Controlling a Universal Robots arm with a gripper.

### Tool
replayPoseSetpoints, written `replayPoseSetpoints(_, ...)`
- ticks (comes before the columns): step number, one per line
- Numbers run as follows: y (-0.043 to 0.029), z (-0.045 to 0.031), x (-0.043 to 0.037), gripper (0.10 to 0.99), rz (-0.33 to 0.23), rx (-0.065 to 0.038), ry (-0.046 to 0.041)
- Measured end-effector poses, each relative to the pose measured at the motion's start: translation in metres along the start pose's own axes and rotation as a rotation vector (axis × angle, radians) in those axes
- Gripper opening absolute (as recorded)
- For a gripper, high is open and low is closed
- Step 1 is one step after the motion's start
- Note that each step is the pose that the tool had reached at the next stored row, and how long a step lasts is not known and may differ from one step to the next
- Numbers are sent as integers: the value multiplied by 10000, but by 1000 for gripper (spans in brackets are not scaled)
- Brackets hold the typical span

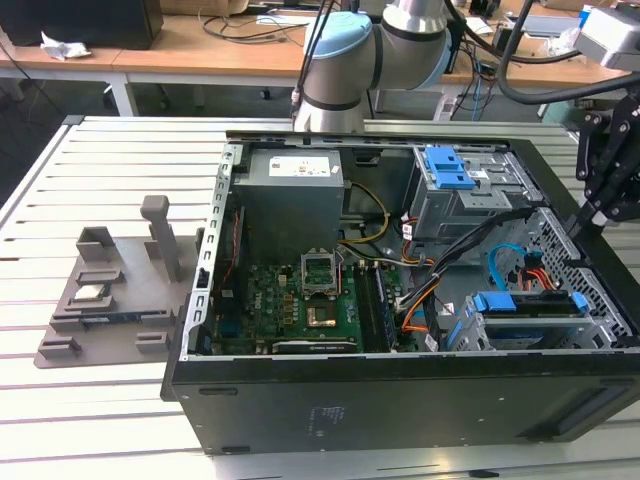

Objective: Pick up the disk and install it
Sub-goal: 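Insert the first disk wire, then insert the second disk wire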

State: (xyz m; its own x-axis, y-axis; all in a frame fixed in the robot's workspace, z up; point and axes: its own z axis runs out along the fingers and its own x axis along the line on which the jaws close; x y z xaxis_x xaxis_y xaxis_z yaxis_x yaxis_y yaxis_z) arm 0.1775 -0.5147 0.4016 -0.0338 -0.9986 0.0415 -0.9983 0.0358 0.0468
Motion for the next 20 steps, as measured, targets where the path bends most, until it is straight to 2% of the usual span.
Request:
replayPoseSetpoints(9,15,-3,0,106,0,0,-7)
replayPoseSetpoints(15,178,16,-23,106,0,0,-8)
replayPoseSetpoints(17,310,29,-20,106,-1,0,-8)
replayPoseSetpoints(20,321,30,-19,106,-1,0,-8)
